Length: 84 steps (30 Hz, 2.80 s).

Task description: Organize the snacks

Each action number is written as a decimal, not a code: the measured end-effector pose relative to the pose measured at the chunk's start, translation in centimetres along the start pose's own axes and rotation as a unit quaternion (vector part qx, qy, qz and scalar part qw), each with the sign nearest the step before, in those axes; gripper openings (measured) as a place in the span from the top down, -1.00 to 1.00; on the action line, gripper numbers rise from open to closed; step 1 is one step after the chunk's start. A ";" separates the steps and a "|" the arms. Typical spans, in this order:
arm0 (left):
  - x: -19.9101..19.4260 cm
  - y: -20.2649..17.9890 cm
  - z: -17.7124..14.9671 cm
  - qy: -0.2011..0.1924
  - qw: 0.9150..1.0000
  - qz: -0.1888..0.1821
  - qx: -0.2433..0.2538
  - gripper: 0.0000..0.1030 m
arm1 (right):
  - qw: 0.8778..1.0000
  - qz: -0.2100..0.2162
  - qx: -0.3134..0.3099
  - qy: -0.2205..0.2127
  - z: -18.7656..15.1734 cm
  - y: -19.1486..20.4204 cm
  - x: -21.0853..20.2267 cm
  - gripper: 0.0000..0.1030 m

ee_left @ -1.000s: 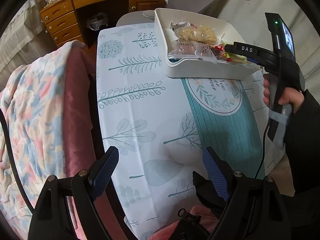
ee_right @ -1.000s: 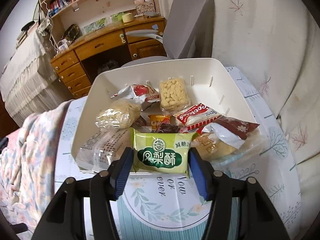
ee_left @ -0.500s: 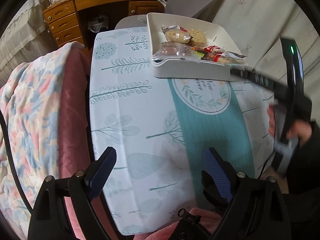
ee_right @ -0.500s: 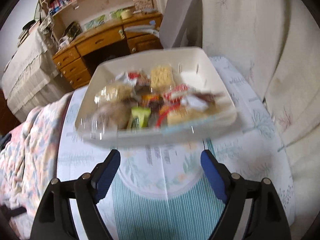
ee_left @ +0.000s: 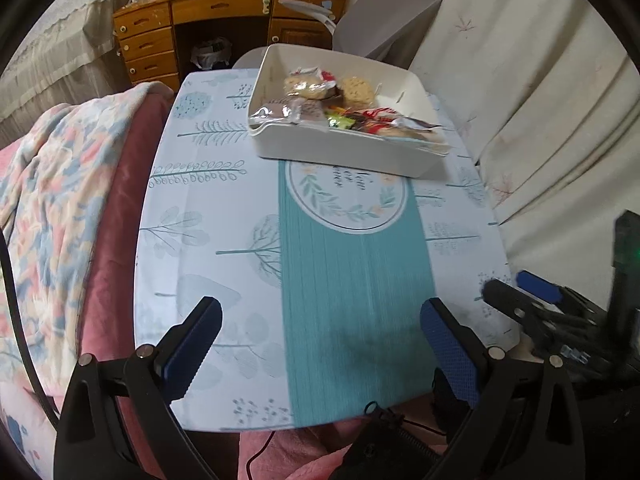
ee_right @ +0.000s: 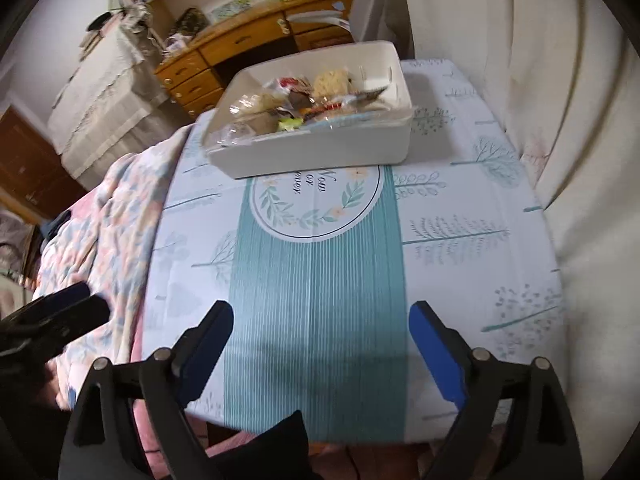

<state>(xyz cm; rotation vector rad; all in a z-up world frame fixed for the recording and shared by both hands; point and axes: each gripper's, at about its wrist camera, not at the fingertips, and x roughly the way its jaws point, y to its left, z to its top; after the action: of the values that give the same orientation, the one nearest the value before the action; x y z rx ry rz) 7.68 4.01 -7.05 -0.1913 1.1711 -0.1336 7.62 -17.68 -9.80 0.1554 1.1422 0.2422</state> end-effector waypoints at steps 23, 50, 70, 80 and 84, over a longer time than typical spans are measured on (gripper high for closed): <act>-8.0 -7.3 -3.6 -0.107 0.987 0.120 -0.011 -0.98 | 0.997 0.011 -0.041 -0.067 -2.5 2.3 -10.0 -1.00; -7.5 -7.6 -3.7 -0.105 0.984 0.145 -0.013 -0.98 | 0.998 0.016 -0.028 -0.056 -2.7 1.7 -9.3 -1.00; -7.2 -8.1 -3.6 -0.104 0.984 0.146 -0.012 -0.98 | 0.999 0.017 -0.026 -0.043 -2.7 1.0 -8.9 -1.00; -7.0 -8.3 -3.7 -0.103 0.984 0.146 -0.012 -0.98 | 0.999 0.017 -0.025 -0.042 -2.6 0.9 -8.9 -1.00; -7.0 -8.4 -3.7 -0.103 0.984 0.147 -0.011 -0.98 | 0.999 0.018 -0.025 -0.042 -2.5 0.9 -8.9 -1.00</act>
<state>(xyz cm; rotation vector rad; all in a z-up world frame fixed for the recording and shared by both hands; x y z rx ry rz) 1.57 -3.09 -0.32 -0.0493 0.9828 0.1560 1.72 -19.22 -2.81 0.1414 1.0503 0.2927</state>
